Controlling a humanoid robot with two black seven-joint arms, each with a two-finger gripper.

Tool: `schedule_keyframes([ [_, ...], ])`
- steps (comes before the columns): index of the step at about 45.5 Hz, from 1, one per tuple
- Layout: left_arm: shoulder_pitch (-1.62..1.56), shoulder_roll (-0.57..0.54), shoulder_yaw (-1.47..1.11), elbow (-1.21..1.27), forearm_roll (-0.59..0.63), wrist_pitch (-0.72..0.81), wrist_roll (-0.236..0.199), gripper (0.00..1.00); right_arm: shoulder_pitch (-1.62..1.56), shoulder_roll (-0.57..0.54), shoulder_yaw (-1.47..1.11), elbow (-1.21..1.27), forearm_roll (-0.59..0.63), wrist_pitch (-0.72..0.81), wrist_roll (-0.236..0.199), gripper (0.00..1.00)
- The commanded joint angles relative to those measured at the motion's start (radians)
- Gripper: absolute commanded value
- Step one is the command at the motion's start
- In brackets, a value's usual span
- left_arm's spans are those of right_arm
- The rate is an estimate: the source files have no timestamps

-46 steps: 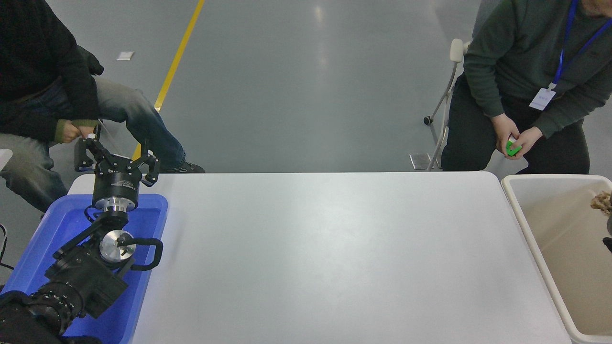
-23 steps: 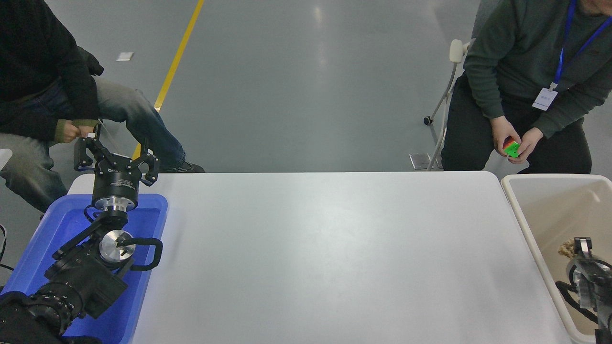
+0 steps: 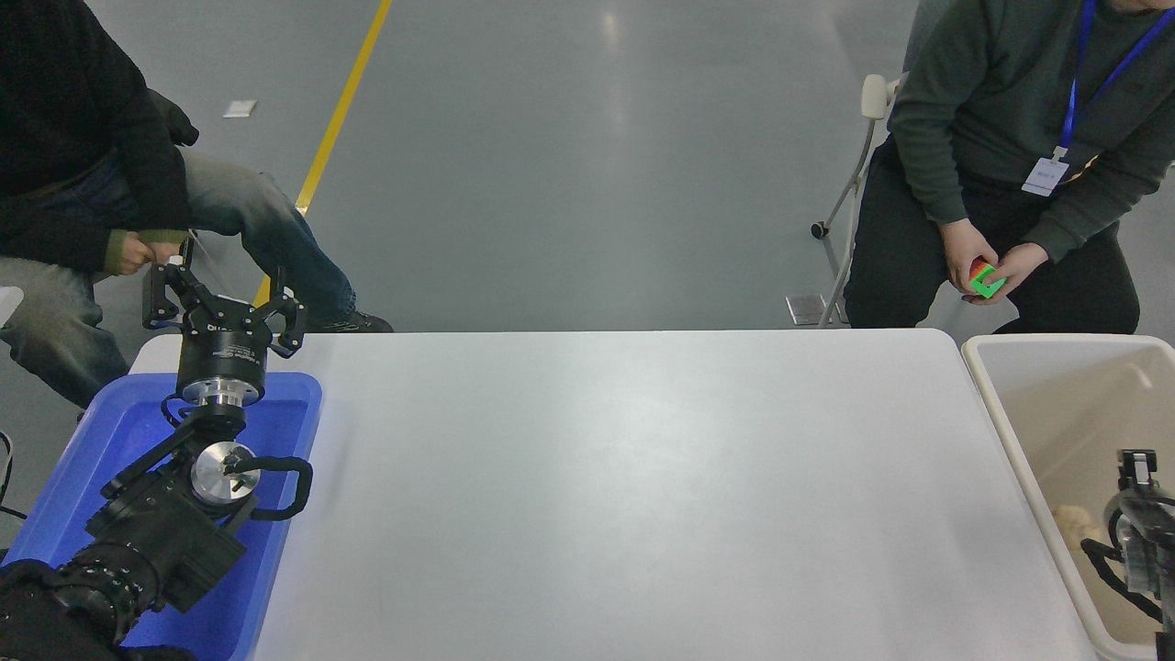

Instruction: Pick up paper ball place in dustbin

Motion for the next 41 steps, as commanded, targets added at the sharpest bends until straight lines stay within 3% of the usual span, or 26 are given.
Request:
schedule_keyframes([
  [1, 0.0, 0.0, 0.0, 0.0, 0.0, 0.0, 0.0, 0.99, 0.055, -0.01, 0.002, -0.001, 0.0, 0.001, 0.0, 1.0],
  [5, 0.0, 0.0, 0.0, 0.0, 0.0, 0.0, 0.0, 0.99, 0.08, -0.016, 0.023, 0.022, 0.038, 0.006, -0.001, 1.0],
  [13, 0.0, 0.0, 0.0, 0.0, 0.0, 0.0, 0.0, 0.99, 0.092, -0.136, 0.172, 0.255, 0.199, 0.032, -0.001, 1.0],
  [23, 0.0, 0.0, 0.0, 0.0, 0.0, 0.0, 0.0, 0.99, 0.094, -0.214, 0.316, 0.571, 0.207, 0.037, 0.002, 1.0],
  [32, 0.0, 0.0, 0.0, 0.0, 0.0, 0.0, 0.0, 0.99, 0.087, -0.2, 0.473, 0.766, 0.207, 0.037, 0.003, 1.0],
  [41, 0.0, 0.0, 0.0, 0.0, 0.0, 0.0, 0.0, 0.99, 0.087, -0.125, 0.506, 0.81, 0.207, 0.054, 0.008, 1.0],
])
